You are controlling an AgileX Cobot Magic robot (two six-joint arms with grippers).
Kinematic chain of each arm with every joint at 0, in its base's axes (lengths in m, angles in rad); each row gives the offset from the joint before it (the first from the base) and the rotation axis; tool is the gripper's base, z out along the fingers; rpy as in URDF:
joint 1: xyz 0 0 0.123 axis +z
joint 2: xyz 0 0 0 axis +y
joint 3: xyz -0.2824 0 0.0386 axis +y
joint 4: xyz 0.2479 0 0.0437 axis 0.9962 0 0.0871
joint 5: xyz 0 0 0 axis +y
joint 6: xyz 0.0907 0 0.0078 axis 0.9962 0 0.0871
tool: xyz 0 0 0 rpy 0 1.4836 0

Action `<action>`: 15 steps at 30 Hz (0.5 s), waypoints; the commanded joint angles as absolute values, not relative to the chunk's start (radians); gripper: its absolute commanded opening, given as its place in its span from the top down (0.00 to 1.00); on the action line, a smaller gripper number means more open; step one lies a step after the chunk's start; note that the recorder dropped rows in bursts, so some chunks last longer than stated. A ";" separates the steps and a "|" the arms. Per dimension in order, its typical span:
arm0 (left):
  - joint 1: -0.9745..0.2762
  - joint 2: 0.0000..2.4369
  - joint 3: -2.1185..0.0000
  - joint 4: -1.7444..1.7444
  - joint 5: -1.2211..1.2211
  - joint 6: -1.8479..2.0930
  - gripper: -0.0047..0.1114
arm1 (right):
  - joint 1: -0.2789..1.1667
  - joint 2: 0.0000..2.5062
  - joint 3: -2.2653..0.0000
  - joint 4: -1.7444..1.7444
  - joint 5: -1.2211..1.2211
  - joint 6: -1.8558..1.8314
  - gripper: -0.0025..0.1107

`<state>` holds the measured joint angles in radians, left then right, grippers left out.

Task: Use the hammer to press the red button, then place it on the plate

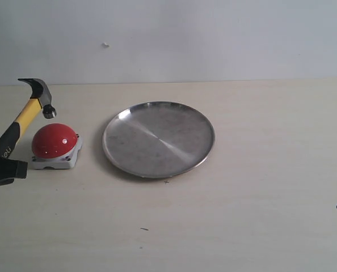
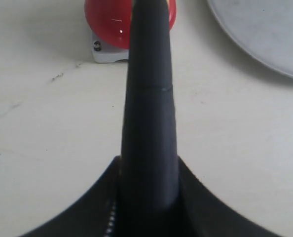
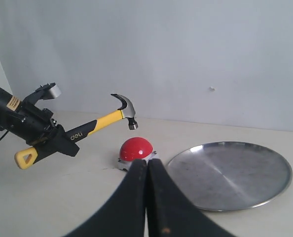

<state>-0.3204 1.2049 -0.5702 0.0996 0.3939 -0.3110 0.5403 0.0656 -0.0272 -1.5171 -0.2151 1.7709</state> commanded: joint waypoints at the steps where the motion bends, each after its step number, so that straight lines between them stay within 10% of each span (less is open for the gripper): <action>1: -0.321 1.198 -0.570 0.114 0.299 -0.317 0.96 | 0.535 0.059 -0.027 -1.523 -0.219 1.761 0.98; 15: -0.320 1.138 -0.630 0.126 0.330 -0.323 0.96 | 0.535 0.059 -0.027 -1.523 -0.219 1.761 0.98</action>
<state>-0.3204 1.1740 -0.5844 0.1115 0.3804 -0.3256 0.5403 0.0656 -0.0272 -1.5171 -0.2151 1.7709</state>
